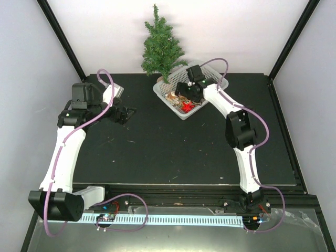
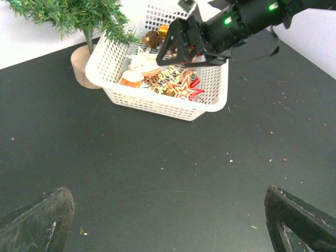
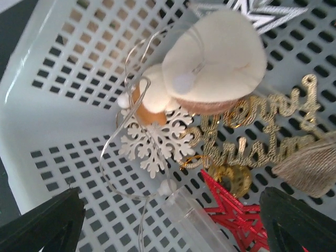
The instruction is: Decorate the small christmas tree
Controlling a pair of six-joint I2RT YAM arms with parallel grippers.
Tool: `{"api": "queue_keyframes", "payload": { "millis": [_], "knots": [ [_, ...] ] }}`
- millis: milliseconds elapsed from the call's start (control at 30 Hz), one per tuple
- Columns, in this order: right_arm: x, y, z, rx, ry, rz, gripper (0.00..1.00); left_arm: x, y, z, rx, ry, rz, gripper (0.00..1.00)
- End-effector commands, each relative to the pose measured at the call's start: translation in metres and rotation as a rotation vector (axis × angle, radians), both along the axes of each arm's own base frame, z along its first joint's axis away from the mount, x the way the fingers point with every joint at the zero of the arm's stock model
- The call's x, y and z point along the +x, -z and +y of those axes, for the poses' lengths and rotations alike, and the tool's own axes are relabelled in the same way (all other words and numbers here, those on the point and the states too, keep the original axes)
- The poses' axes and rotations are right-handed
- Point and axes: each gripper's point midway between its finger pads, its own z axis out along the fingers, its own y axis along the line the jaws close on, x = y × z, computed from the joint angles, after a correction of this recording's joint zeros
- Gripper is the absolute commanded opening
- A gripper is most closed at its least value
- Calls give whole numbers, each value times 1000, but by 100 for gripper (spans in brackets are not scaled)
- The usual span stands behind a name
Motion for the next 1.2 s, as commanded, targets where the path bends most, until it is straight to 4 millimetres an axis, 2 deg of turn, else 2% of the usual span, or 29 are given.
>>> {"api": "queue_keyframes", "payload": {
  "millis": [0, 333, 567, 633, 833, 967, 1100, 1167],
  "knots": [
    [-9, 5, 13, -4, -51, 7, 91, -10, -17, -9, -38, 52, -47, 99],
    [-40, 37, -7, -89, -60, 71, 91, -15, -17, -8, -31, 45, -55, 99],
    [-64, 39, -38, -197, -36, 63, 91, -17, -19, -7, -24, 42, -60, 99],
    [-73, 34, -48, -226, -30, 48, 91, -17, -21, -7, -26, 41, -64, 99],
    [-114, 35, -77, -263, -10, 43, 91, -16, -20, -7, -22, 41, -66, 99],
    [-155, 42, -89, -222, -8, 50, 91, -10, -19, 1, 38, 19, -90, 99],
    [-184, 49, -100, -214, -17, 69, 92, -3, -17, 6, 90, 8, -96, 99],
    [-195, 43, -104, -194, -7, 56, 91, 3, -20, 9, 106, -8, -108, 99]
  ]
}}
